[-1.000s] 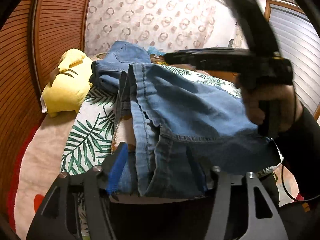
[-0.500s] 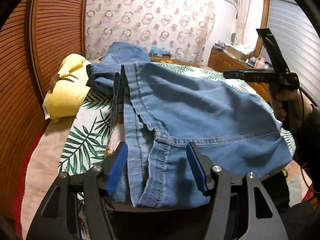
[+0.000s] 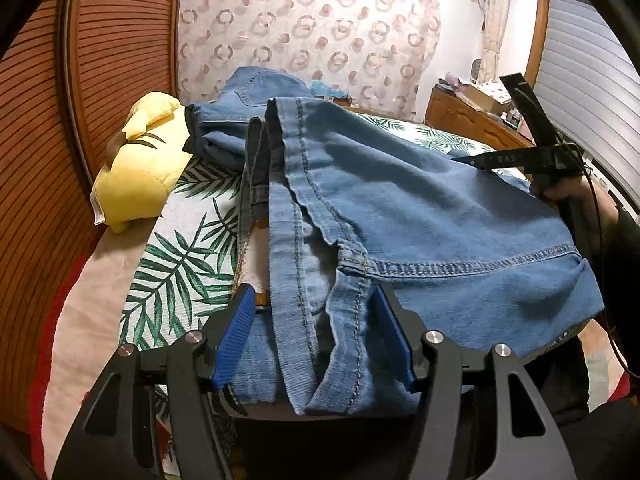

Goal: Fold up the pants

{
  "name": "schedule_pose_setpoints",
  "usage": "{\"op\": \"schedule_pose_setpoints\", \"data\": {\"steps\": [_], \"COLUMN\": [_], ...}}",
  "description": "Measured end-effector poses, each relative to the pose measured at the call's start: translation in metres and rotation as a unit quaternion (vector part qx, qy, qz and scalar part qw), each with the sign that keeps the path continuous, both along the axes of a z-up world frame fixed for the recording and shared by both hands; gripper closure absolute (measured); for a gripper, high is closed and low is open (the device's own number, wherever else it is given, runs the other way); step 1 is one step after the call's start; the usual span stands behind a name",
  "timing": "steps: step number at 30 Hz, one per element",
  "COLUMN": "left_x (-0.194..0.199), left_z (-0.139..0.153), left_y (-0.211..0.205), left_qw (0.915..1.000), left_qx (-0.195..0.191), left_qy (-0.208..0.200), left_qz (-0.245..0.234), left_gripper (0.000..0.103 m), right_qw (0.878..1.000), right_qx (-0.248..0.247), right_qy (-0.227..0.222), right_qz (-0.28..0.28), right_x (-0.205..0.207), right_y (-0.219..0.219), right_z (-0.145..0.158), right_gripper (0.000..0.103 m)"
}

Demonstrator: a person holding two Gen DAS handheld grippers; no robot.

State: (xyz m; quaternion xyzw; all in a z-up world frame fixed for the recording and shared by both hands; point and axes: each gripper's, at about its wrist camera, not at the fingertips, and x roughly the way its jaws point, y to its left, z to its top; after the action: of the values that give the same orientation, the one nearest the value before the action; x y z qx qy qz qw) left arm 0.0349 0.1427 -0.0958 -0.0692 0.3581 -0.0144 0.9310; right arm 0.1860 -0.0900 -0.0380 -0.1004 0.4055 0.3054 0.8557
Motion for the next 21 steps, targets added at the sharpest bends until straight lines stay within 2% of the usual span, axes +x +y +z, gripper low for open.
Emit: {"op": "schedule_pose_setpoints", "data": {"steps": [1, 2, 7, 13, 16, 19, 21], "left_x": [0.0, 0.0, 0.0, 0.001, 0.0, -0.001, -0.001], "left_z": [0.0, 0.0, -0.001, -0.003, -0.003, -0.002, -0.001], "left_y": [0.0, 0.0, 0.0, 0.002, 0.004, 0.004, 0.005], "left_qw": [1.0, 1.0, 1.0, 1.0, 1.0, 1.0, 1.0], "left_qx": [0.0, 0.0, 0.001, -0.004, -0.006, -0.004, -0.004], "left_qy": [0.0, 0.0, 0.0, 0.001, 0.001, 0.001, -0.001], "left_qz": [0.0, -0.001, 0.001, 0.003, 0.004, 0.005, 0.005], "left_gripper": [0.041, 0.041, 0.041, 0.041, 0.041, 0.041, 0.041], "right_qw": [1.0, 1.0, 0.996, 0.985, 0.985, 0.989, 0.991], "right_qx": [0.002, 0.004, 0.02, 0.027, 0.011, -0.011, -0.023], "right_qy": [-0.005, -0.014, -0.086, -0.17, -0.173, -0.147, -0.129], "right_qz": [0.003, 0.004, 0.016, 0.029, 0.026, 0.014, 0.003], "right_x": [0.002, 0.003, -0.014, -0.033, -0.032, -0.022, -0.013], "right_y": [0.0, 0.001, 0.007, 0.02, 0.027, 0.026, 0.024], "right_z": [0.0, 0.001, 0.036, 0.075, 0.075, 0.057, 0.043], "right_gripper": [0.091, 0.096, 0.098, 0.098, 0.098, 0.098, 0.092]}}
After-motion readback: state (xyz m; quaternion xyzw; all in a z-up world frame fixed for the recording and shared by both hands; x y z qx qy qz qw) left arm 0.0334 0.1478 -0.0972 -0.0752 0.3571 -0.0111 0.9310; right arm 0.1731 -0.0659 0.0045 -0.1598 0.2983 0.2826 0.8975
